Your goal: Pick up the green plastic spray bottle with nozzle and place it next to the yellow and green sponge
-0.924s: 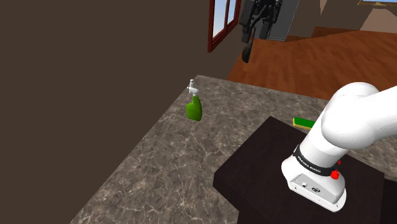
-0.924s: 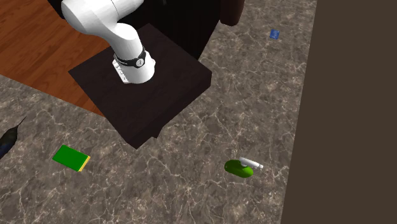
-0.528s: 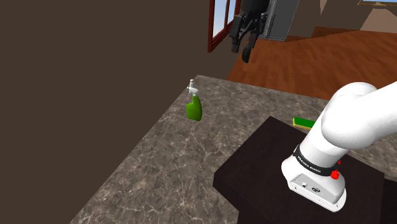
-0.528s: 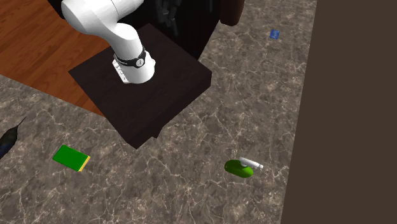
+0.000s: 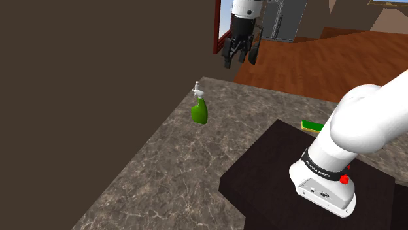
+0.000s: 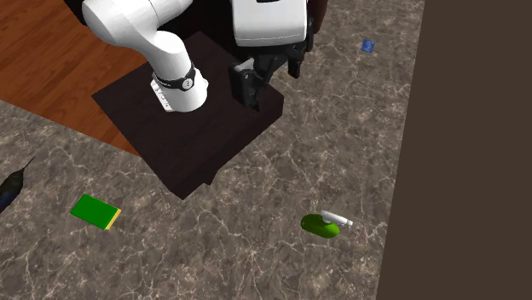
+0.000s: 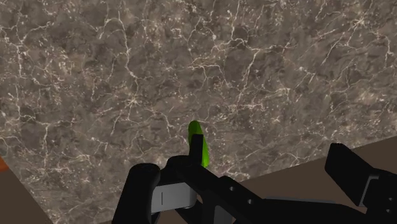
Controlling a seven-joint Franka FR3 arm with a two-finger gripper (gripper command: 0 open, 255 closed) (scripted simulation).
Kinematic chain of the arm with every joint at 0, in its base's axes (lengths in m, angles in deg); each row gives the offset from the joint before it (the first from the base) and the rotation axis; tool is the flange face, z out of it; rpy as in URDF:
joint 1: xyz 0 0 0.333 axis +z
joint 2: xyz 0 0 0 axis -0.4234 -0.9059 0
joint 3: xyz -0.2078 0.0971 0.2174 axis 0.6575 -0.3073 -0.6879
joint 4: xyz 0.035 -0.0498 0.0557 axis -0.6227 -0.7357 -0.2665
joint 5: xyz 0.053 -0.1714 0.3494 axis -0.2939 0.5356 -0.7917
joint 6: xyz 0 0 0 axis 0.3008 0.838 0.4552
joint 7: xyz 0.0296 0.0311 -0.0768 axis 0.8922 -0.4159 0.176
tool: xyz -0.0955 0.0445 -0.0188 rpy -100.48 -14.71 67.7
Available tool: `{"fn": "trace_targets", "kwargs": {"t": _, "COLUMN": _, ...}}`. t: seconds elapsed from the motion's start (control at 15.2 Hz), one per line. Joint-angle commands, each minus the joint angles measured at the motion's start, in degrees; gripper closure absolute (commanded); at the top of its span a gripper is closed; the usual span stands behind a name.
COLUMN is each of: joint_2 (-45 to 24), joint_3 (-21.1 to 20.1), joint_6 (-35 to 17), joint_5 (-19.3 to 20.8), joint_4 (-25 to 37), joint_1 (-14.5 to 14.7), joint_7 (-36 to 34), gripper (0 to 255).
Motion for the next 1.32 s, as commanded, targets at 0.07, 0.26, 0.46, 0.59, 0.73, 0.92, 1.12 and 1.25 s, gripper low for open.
{"fn": "trace_targets", "kwargs": {"t": 0.07, "joint_2": -5.59, "joint_3": 0.74, "joint_6": -5.67, "joint_5": 0.12, "joint_4": 0.07, "joint_1": 0.10, "joint_7": 2.34, "gripper": 0}}
{"fn": "trace_targets", "kwargs": {"t": 0.26, "joint_2": -11.58, "joint_3": 1.44, "joint_6": -10.56, "joint_5": 0.02, "joint_4": 1.22, "joint_1": 0.18, "joint_7": 4.70, "gripper": 0}}
{"fn": "trace_targets", "kwargs": {"t": 0.46, "joint_2": -17.87, "joint_3": 2.07, "joint_6": -14.97, "joint_5": -0.31, "joint_4": 3.13, "joint_1": 0.30, "joint_7": 7.09, "gripper": 0}}
{"fn": "trace_targets", "kwargs": {"t": 0.59, "joint_2": -22.18, "joint_3": 2.40, "joint_6": -17.62, "joint_5": -0.66, "joint_4": 4.81, "joint_1": 0.34, "joint_7": 8.70, "gripper": 0}}
{"fn": "trace_targets", "kwargs": {"t": 0.73, "joint_2": -26.55, "joint_3": 2.64, "joint_6": -20.00, "joint_5": -1.11, "joint_4": 6.82, "joint_1": 0.34, "joint_7": 10.31, "gripper": 0}}
{"fn": "trace_targets", "kwargs": {"t": 0.92, "joint_2": -33.18, "joint_3": 2.78, "joint_6": -23.06, "joint_5": -1.88, "joint_4": 10.42, "joint_1": 0.20, "joint_7": 12.68, "gripper": 0}}
{"fn": "trace_targets", "kwargs": {"t": 1.12, "joint_2": -39.86, "joint_3": 2.68, "joint_6": -25.47, "joint_5": -2.66, "joint_4": 14.72, "joint_1": -0.08, "joint_7": 14.93, "gripper": 0}}
{"fn": "trace_targets", "kwargs": {"t": 1.25, "joint_2": -44.32, "joint_3": 2.50, "joint_6": -26.71, "joint_5": -3.10, "joint_4": 17.97, "joint_1": -0.35, "joint_7": 16.31, "gripper": 0}}
